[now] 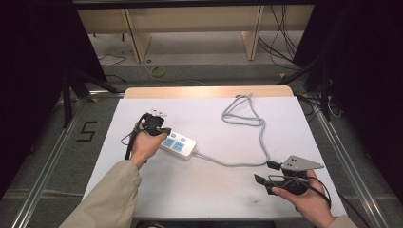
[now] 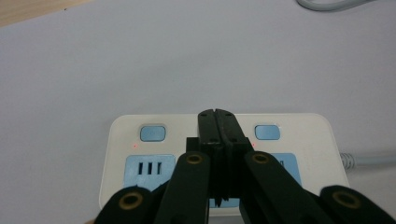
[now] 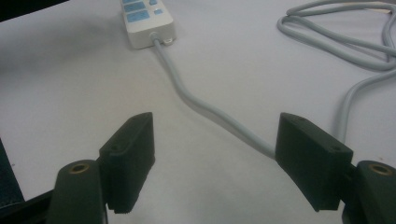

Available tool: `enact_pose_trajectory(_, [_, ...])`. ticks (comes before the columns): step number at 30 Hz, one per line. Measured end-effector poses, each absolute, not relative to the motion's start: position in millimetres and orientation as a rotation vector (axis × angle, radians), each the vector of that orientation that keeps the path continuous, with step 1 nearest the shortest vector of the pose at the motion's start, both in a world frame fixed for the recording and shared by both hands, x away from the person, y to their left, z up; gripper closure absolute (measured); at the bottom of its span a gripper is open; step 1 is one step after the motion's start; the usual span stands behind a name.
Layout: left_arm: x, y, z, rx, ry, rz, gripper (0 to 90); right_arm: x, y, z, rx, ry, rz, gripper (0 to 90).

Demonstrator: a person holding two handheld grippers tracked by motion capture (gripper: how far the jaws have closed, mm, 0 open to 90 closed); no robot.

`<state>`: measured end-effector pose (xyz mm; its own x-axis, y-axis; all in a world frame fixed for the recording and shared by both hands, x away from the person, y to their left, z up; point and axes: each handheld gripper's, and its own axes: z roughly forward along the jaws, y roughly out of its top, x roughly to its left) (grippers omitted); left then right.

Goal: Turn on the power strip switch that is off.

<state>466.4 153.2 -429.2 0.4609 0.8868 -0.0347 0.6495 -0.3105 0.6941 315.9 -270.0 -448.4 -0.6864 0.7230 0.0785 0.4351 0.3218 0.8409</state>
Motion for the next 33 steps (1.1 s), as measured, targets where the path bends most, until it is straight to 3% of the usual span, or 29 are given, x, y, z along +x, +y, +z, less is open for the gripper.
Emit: enact_pose_trajectory(33, [480,140,-443,2.117,1.266,0.476,89.8,315,-269,-448,1.034,2.289,1.302,29.2])
